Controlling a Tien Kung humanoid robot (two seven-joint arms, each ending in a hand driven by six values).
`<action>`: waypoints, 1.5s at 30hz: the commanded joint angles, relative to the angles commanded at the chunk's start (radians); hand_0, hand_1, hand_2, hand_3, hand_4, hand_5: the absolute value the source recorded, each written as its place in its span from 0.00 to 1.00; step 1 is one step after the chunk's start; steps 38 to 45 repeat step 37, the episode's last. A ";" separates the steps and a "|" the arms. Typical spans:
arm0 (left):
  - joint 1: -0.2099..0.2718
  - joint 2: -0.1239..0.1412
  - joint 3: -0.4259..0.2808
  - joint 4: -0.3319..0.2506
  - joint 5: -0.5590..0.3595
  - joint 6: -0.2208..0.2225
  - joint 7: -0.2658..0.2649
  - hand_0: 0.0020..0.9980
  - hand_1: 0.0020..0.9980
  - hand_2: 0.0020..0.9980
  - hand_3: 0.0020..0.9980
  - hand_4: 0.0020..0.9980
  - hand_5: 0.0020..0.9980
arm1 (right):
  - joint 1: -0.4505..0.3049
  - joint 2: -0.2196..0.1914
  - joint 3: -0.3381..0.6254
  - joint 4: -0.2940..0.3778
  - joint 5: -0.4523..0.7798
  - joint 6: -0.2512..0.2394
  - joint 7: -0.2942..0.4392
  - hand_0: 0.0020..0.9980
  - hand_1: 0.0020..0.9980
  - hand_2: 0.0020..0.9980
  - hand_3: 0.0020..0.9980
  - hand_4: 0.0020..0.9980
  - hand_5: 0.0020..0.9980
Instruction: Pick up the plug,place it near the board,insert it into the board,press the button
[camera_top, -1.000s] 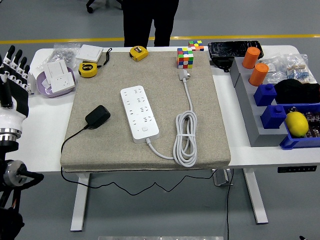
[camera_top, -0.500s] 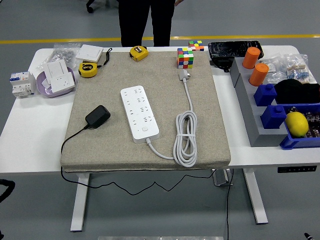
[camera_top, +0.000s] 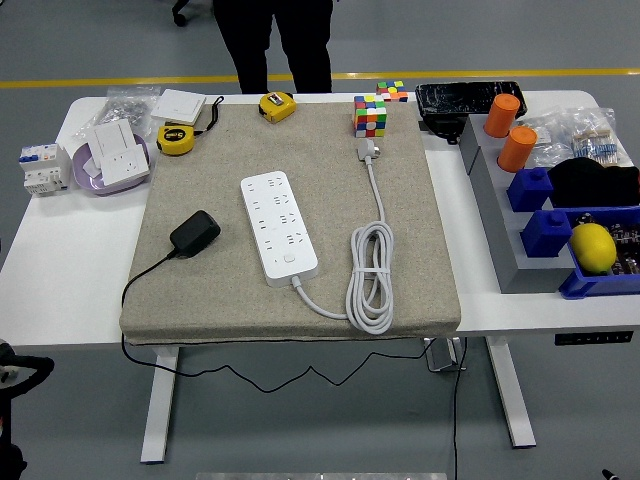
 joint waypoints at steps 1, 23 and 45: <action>0.001 -0.001 0.003 0.001 -0.039 0.004 -0.002 0.34 0.27 0.40 0.53 1.00 1.00 | 0.000 0.000 0.000 0.000 0.000 0.000 0.000 1.00 0.85 0.78 0.77 1.00 0.85; -0.016 -0.008 0.002 0.017 -0.320 -0.033 0.077 0.92 1.00 1.00 1.00 1.00 1.00 | 0.009 0.004 -0.009 0.000 0.022 0.020 -0.002 1.00 0.84 0.77 0.76 1.00 0.83; -0.011 -0.006 0.010 -0.010 -0.177 -0.035 0.111 0.47 0.41 0.40 0.57 1.00 1.00 | 0.015 0.004 -0.017 0.000 0.010 0.033 -0.019 1.00 0.84 0.76 0.76 1.00 0.83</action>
